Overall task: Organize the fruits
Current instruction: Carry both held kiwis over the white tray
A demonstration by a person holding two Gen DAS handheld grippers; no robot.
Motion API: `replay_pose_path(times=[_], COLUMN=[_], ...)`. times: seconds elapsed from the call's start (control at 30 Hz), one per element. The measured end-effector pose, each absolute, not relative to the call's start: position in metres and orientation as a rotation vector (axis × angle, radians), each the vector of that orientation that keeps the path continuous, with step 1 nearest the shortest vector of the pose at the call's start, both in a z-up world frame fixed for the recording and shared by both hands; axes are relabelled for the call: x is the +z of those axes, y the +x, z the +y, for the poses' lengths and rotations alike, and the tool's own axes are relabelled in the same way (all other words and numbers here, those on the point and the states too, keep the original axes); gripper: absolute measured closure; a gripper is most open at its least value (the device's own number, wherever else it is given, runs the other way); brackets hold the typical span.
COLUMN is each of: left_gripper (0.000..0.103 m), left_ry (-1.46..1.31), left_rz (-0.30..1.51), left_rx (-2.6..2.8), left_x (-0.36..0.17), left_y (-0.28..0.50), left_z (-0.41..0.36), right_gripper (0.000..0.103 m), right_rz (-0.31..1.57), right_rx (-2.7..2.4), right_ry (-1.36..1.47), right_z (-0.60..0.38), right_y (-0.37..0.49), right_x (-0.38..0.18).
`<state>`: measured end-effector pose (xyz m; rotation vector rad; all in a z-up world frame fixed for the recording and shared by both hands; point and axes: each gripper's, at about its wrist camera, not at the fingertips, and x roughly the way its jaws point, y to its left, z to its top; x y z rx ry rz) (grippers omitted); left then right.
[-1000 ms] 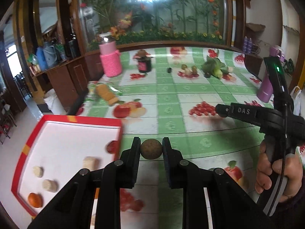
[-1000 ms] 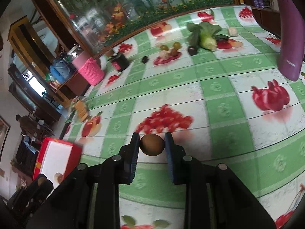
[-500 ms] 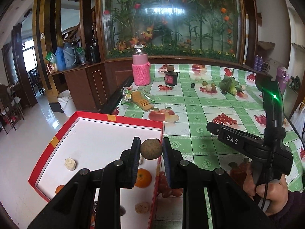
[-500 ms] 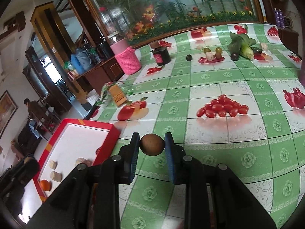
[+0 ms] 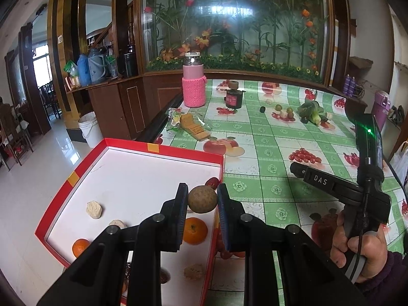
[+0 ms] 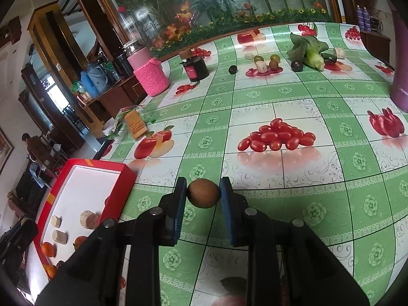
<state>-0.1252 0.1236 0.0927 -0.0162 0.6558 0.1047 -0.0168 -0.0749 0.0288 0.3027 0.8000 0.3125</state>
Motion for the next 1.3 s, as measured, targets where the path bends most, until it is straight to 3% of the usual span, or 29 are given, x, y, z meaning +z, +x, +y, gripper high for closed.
replay_pose_path(times=[1.3], left_gripper=[0.081], left_ry=[-0.091], left_rz=[0.672], left_rx=[0.217], left_x=[0.073], left_y=[-0.122], left_z=[0.191], right_gripper=[0.074], right_rz=[0.866], right_rx=[0.26], right_ry=[0.259], right_z=[-0.073], right_y=[-0.007], right_x=[0.013])
